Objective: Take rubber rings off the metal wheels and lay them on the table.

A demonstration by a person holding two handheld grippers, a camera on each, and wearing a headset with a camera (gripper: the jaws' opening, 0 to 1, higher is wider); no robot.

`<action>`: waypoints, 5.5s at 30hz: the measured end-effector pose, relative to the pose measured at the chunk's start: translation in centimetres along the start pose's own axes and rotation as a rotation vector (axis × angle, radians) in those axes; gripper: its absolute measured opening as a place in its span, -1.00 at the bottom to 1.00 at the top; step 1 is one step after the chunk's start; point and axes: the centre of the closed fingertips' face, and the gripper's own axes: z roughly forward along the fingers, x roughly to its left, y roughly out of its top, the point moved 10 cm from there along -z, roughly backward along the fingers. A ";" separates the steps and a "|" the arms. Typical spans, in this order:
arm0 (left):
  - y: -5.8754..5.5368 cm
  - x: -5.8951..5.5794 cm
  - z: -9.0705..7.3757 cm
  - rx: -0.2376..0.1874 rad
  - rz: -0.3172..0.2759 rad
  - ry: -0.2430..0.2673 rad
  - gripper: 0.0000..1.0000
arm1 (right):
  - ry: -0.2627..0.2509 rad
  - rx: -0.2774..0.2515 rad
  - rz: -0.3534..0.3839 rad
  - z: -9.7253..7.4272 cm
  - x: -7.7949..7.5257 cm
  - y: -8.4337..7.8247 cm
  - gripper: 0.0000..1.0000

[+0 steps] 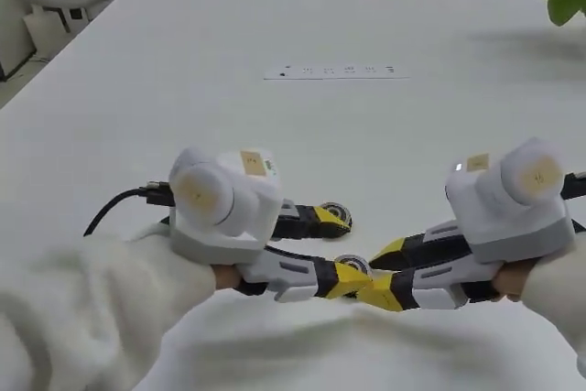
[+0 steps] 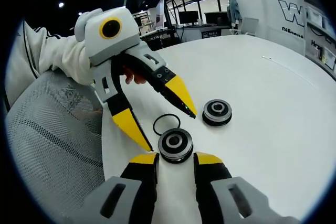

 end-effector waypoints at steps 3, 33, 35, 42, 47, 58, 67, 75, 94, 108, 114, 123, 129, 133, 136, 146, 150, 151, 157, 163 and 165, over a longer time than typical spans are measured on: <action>-0.4 0.0 0.3 0.019 0.006 -0.007 -0.38 | 0.000 0.004 -0.006 0.0 -0.1 -0.1 -0.56; -1.5 0.0 0.2 0.017 -0.010 -0.008 -0.71 | -0.003 0.016 -0.065 0.2 -0.2 -0.4 -0.71; -1.5 0.0 0.2 0.018 -0.006 -0.008 -0.71 | -0.003 0.020 -0.065 0.2 -0.1 -0.4 -0.73; -1.6 0.0 0.1 0.013 -0.010 -0.005 -0.71 | -0.008 0.033 -0.084 0.0 -0.1 -0.5 -0.89; -1.6 -0.1 0.1 0.015 -0.008 -0.003 -0.71 | -0.021 0.038 -0.088 0.0 -0.2 -0.4 -0.96; -1.6 -0.2 0.1 0.011 -0.014 0.001 -0.71 | -0.033 0.076 -0.114 0.1 0.1 0.0 -0.98; -1.9 -0.2 0.0 -0.011 -0.002 0.002 -0.71 | -0.033 0.053 0.103 0.0 -0.3 -0.4 -1.00; -2.1 -0.2 -0.1 -0.030 -0.003 -0.003 -0.71 | -0.015 0.006 0.228 -0.1 -0.8 -0.9 -1.00; -2.2 -0.1 -0.3 -0.041 -0.010 -0.001 -0.72 | -0.008 -0.047 0.346 -0.3 -0.8 -1.0 -1.00; -2.3 -0.1 -0.3 -0.043 -0.007 -0.004 -0.72 | 0.020 -0.100 0.487 -0.6 -0.5 -0.8 -1.00; -2.3 -0.1 -0.3 -0.043 -0.005 -0.003 -0.72 | 0.025 -0.117 0.514 -0.7 -0.5 -0.7 -1.00; -2.4 0.0 -0.3 -0.049 0.003 -0.004 -0.72 | 0.028 -0.121 0.506 -0.7 -0.3 -0.4 -1.00; -2.5 0.0 -0.4 -0.054 0.002 -0.007 -0.72 | 0.033 -0.122 0.505 -0.7 -0.2 -0.3 -1.00; -2.6 0.1 -0.4 -0.055 0.001 -0.007 -0.72 | 0.036 -0.123 0.501 -0.7 -0.1 -0.2 -1.00; -2.6 0.1 -0.4 -0.056 -0.001 -0.009 -0.72 | 0.040 -0.125 0.499 -0.7 -0.1 -0.2 -1.00; -2.7 0.1 -0.5 -0.061 -0.008 -0.010 -0.72 | 0.051 -0.137 0.505 -0.7 0.0 -0.1 -1.00; -2.7 0.1 -0.4 -0.062 -0.009 -0.010 -0.72 | 0.055 -0.140 0.502 -0.7 0.0 0.0 -1.00; -2.7 0.1 -0.4 -0.062 -0.009 -0.010 -0.72 | 0.056 -0.141 0.501 -0.7 0.0 0.0 -1.00; -2.7 0.1 -0.4 -0.063 -0.010 -0.011 -0.72 | 0.063 -0.146 0.496 -0.7 0.1 0.1 -1.00; -2.6 0.0 -0.4 -0.063 -0.008 -0.011 -0.72 | 0.079 -0.153 0.488 -0.6 0.2 0.3 -1.00; -2.6 -0.1 -0.5 -0.063 -0.008 -0.010 -0.72 | 0.081 -0.151 0.483 -0.6 0.3 0.4 -1.00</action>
